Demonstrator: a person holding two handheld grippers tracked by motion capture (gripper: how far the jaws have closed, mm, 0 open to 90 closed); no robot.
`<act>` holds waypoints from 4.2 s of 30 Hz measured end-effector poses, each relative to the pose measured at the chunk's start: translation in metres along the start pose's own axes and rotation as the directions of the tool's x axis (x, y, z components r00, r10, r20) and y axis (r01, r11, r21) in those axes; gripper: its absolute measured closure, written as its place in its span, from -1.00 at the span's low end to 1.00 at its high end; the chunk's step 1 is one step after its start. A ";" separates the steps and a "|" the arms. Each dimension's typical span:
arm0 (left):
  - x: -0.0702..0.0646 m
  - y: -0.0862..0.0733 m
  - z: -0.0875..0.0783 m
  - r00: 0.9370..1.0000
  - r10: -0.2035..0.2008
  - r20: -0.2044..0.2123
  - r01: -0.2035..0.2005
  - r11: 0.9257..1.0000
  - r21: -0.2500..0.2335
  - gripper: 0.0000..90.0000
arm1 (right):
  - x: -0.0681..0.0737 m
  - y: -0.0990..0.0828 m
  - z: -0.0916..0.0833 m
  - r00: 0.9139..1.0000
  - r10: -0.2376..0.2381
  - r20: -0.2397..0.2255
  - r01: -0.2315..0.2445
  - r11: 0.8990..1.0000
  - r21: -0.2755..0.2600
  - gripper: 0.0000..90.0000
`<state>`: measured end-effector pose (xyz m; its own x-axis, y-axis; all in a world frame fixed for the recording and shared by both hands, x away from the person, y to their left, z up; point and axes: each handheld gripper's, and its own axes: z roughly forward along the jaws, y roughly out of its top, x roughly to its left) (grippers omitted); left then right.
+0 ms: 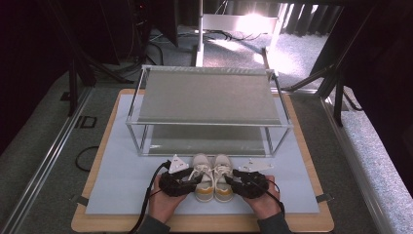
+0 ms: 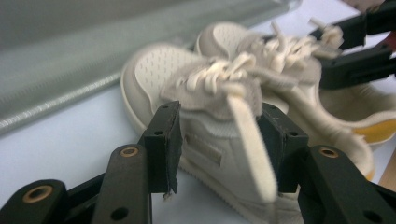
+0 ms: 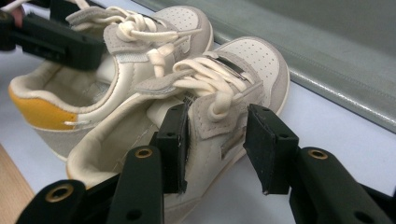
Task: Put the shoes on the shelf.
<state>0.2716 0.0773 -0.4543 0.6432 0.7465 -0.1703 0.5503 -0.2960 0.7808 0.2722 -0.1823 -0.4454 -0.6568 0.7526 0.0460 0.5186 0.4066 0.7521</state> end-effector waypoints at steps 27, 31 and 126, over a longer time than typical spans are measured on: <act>0.009 -0.003 0.001 0.989 -0.124 0.081 0.127 0.992 -0.023 0.29 | -0.008 -0.008 0.001 0.992 0.081 -0.093 -0.089 0.992 -0.085 0.50; 0.008 -0.002 0.001 0.989 -0.120 0.084 0.123 0.992 -0.038 0.29 | -0.008 -0.009 0.000 0.992 0.083 -0.094 -0.092 0.991 -0.101 0.53; 0.040 0.045 0.032 0.981 -0.175 0.078 0.187 0.964 -0.188 0.30 | -0.055 0.026 0.017 0.980 0.183 -0.073 -0.196 0.947 -0.256 0.56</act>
<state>0.3389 0.0742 -0.4455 0.5768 0.7378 -0.3507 0.5509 -0.0343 0.8339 0.3308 -0.2041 -0.4400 -0.5888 0.7746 0.2310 0.4798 0.1050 0.8711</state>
